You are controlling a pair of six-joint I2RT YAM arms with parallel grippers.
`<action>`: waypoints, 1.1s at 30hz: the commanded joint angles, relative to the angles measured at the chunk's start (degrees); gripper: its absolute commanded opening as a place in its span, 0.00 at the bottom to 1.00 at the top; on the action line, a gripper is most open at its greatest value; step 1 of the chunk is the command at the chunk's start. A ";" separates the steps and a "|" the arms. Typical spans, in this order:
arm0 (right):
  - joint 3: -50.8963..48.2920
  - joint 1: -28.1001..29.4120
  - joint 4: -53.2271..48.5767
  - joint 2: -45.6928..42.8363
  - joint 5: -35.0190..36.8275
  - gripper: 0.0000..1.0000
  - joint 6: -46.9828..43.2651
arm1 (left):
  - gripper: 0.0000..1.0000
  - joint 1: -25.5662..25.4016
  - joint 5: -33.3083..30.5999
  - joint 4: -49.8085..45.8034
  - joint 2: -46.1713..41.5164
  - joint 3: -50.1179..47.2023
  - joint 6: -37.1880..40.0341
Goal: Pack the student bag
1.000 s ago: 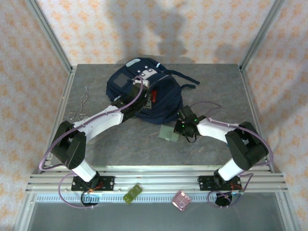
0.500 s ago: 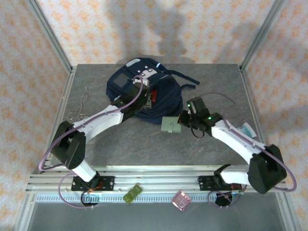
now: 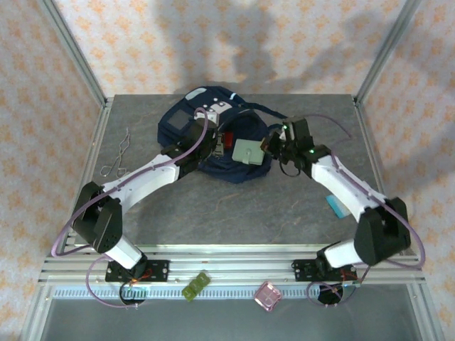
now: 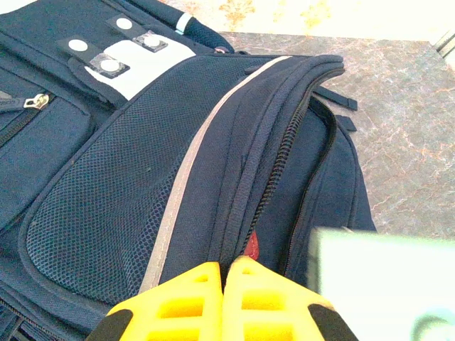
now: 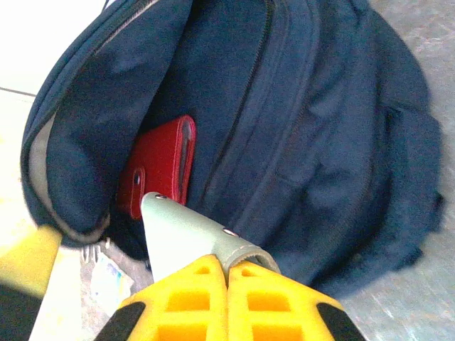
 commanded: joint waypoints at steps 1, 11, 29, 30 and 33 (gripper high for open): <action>4.70 -1.07 5.78 5.27 -0.13 0.00 5.65 | 0.00 -1.53 1.77 5.22 -3.75 0.32 -0.30; 13.21 -4.64 15.20 20.19 -2.63 0.00 16.61 | 0.00 -2.41 3.96 7.65 -4.37 -2.59 -1.08; 7.84 -1.43 43.09 26.85 -7.81 0.00 30.24 | 0.59 -6.26 -5.17 5.17 2.09 -5.06 2.24; 7.47 -1.43 43.11 26.56 -7.63 0.00 30.03 | 0.62 -6.67 -6.09 5.18 3.31 -4.54 2.81; 6.86 -1.43 42.58 25.86 -7.35 0.00 29.31 | 0.63 -7.22 -10.15 3.89 7.31 -1.62 4.27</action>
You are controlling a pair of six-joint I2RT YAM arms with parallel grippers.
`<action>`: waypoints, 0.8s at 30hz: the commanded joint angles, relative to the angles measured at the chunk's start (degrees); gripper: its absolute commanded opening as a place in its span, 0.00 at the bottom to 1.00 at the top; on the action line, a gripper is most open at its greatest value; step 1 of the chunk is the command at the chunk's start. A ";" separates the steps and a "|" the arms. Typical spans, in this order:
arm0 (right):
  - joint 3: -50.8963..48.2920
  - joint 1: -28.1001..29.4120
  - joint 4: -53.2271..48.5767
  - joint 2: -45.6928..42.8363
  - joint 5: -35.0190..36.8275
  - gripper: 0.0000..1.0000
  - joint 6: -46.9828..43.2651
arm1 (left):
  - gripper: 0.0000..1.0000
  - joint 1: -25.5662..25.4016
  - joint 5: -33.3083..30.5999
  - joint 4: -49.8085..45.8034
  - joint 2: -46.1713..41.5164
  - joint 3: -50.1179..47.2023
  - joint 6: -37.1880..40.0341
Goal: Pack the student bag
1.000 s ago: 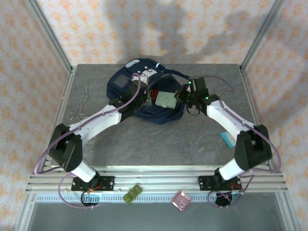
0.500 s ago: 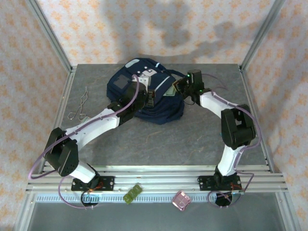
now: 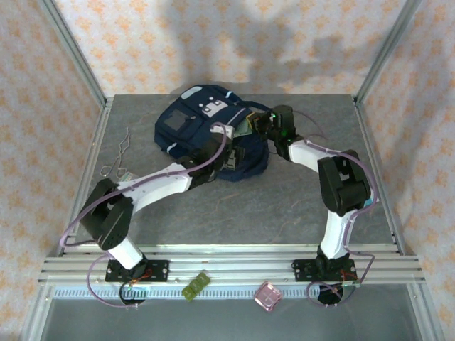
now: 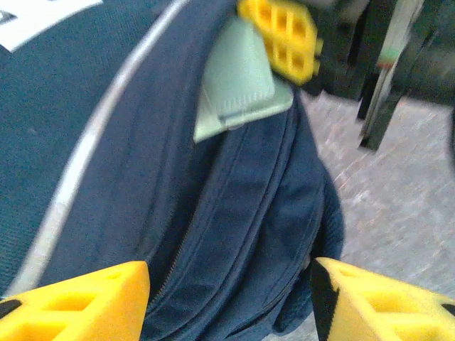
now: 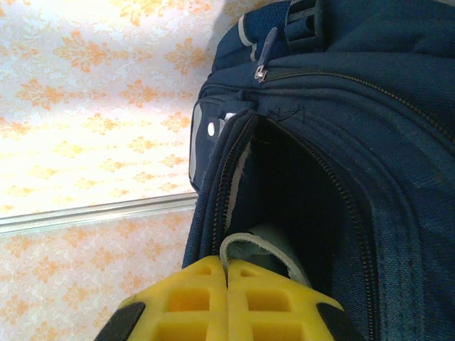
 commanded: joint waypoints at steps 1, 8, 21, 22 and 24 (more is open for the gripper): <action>-0.52 1.27 3.01 -0.61 -1.68 0.00 0.30 | 0.63 -0.18 -8.33 -2.72 3.96 3.57 3.14; -1.66 1.28 3.48 -1.25 -2.23 0.00 0.49 | 0.16 0.19 -21.02 -3.87 10.01 9.04 5.15; -8.50 -0.41 11.23 -6.33 -1.88 0.00 4.43 | 0.00 1.73 -5.91 -7.82 1.38 11.93 4.34; -8.71 -0.40 11.42 -6.54 -1.56 0.00 4.58 | 0.00 1.80 -4.96 -8.19 1.14 12.45 4.13; -9.92 -0.52 13.53 -6.89 -1.07 0.00 6.12 | 0.00 1.80 -3.10 -8.68 0.87 13.52 3.68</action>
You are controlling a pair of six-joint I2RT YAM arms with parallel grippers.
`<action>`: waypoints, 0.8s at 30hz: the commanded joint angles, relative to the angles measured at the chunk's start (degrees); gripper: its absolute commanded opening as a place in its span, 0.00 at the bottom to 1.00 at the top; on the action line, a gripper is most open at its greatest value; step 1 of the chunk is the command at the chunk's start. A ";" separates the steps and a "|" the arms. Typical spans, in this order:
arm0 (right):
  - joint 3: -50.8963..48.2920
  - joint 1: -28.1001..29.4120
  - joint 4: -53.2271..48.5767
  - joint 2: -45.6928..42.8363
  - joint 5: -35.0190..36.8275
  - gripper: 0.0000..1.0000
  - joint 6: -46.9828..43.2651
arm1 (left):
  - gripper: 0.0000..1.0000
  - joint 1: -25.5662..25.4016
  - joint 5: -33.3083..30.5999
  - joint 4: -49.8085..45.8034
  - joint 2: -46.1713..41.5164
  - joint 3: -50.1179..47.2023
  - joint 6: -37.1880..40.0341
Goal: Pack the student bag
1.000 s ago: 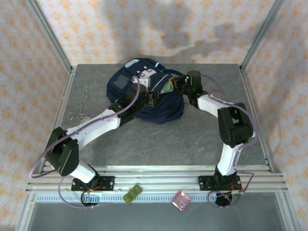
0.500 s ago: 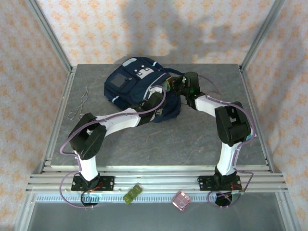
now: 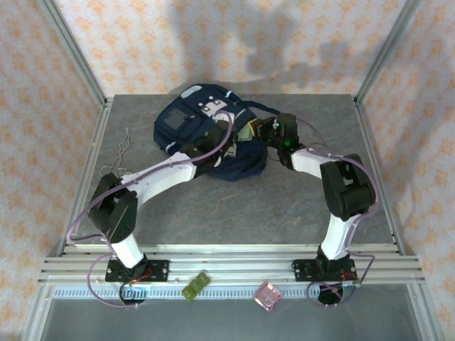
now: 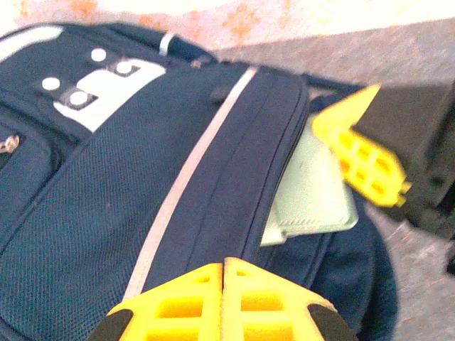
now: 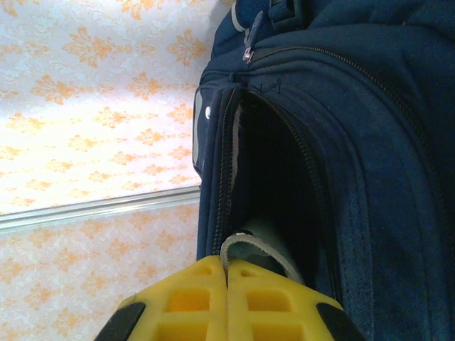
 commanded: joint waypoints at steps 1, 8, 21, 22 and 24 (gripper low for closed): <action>-1.76 -0.43 7.68 -3.26 0.08 0.00 3.37 | 0.00 0.22 4.44 -2.57 -1.60 3.04 -0.97; 0.40 -0.21 10.05 0.60 -1.25 0.00 5.72 | 0.40 0.14 5.08 -2.59 0.30 2.33 -0.43; 0.40 -0.04 8.82 0.26 -1.45 0.00 3.73 | 0.67 0.84 -7.50 6.52 5.40 -5.02 8.71; 0.40 -0.02 8.82 0.24 -1.45 0.00 3.79 | 0.66 0.69 -9.49 7.18 5.76 -5.36 9.70; 0.40 -0.04 8.86 0.32 -1.45 0.00 3.72 | 0.66 0.49 -13.14 8.58 7.01 -5.97 12.02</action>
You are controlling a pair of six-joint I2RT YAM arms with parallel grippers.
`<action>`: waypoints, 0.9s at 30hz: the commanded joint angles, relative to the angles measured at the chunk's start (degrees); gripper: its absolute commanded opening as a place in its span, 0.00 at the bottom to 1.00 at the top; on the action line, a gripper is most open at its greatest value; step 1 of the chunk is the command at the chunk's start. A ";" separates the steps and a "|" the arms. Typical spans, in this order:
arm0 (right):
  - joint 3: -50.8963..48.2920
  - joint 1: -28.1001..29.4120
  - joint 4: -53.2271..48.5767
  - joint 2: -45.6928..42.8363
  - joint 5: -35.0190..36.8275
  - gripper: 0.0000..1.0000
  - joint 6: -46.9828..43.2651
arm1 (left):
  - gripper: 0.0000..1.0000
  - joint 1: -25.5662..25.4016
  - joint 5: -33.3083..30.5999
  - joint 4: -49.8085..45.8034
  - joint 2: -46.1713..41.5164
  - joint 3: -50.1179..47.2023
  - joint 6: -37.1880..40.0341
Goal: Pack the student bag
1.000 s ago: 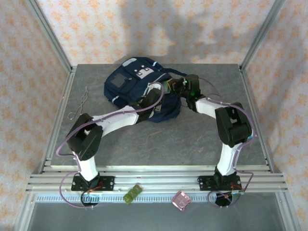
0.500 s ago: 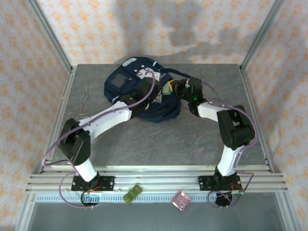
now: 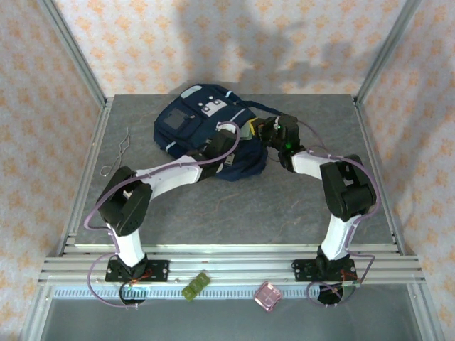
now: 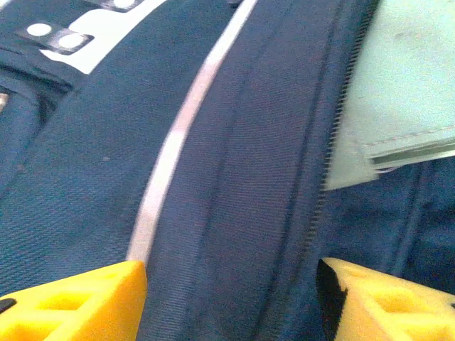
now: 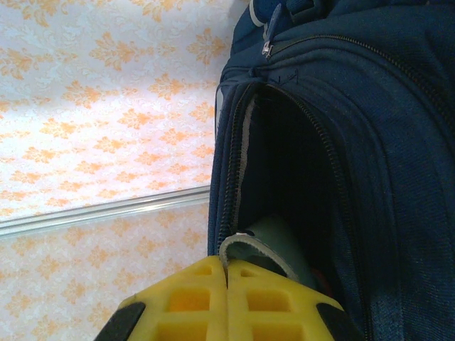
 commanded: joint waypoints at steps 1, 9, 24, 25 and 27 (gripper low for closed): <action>2.15 0.09 3.95 0.37 -0.79 0.00 -0.45 | 0.65 -0.27 -9.86 4.96 1.83 -1.02 5.42; 1.56 0.30 4.48 0.64 -0.84 0.00 -0.32 | 0.14 -0.28 -13.09 6.40 2.69 -0.26 6.13; -5.30 -1.79 11.90 -5.60 0.26 0.00 4.04 | 0.00 0.68 1.11 -3.10 -5.92 6.19 0.40; -5.93 -1.93 12.46 -6.05 0.70 0.00 4.46 | 0.00 0.69 1.87 -3.72 -5.93 6.92 0.12; -7.13 -2.07 14.67 -6.33 1.20 0.00 5.70 | 0.00 0.69 3.27 -4.72 -5.88 8.26 -0.52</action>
